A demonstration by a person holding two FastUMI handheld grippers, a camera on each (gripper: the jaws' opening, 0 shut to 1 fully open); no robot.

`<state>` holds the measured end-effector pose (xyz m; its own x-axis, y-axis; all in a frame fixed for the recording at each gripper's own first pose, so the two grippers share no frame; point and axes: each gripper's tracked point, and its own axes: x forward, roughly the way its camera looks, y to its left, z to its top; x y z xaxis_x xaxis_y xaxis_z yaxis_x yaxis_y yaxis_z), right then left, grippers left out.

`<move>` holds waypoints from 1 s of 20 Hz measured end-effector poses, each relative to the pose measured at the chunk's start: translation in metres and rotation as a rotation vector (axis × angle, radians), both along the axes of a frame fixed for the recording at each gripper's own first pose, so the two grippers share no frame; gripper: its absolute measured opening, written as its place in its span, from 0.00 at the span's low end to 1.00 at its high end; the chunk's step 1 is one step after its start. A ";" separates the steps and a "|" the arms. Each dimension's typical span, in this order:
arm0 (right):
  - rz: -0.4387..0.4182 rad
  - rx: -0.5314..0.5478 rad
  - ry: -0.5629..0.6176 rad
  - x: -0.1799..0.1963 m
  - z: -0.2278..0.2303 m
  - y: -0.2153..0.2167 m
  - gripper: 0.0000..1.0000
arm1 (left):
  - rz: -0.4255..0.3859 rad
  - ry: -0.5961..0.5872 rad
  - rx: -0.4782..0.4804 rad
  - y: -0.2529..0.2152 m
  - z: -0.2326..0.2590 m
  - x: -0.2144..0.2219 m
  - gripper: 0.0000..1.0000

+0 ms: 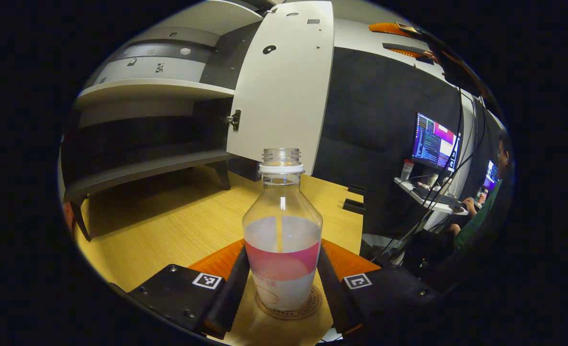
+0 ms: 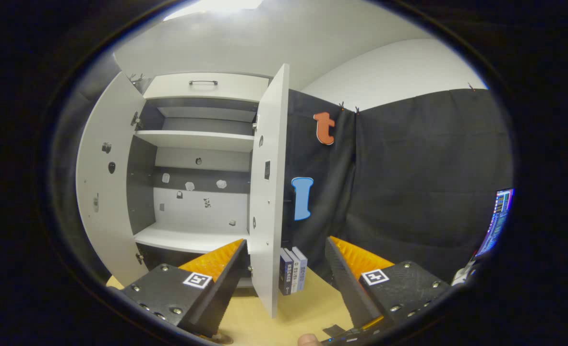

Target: Grasp the bottle in the cabinet with the left hand and place it on the coaster, then close the right door with the right hand and the left door with the left hand.

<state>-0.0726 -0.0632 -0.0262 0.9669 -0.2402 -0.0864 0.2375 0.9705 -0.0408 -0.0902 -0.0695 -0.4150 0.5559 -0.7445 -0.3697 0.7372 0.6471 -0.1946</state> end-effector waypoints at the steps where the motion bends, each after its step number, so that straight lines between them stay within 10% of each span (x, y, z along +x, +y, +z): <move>1: 0.002 0.001 0.004 0.001 -0.002 0.000 0.97 | -0.003 0.002 0.005 -0.001 -0.002 -0.002 0.77; 6: 0.014 -0.006 0.016 0.005 -0.007 0.002 0.98 | -0.004 -0.035 0.042 -0.001 0.001 -0.005 1.00; 20: 0.039 0.052 0.026 0.013 -0.032 -0.002 0.97 | 0.086 -0.195 0.013 0.007 0.114 0.007 0.98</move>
<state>-0.0594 -0.0649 -0.0580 0.9727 -0.1970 -0.1229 0.1990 0.9800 0.0042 -0.0832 -0.0621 -0.3014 0.6787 -0.6875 -0.2584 0.7023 0.7104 -0.0453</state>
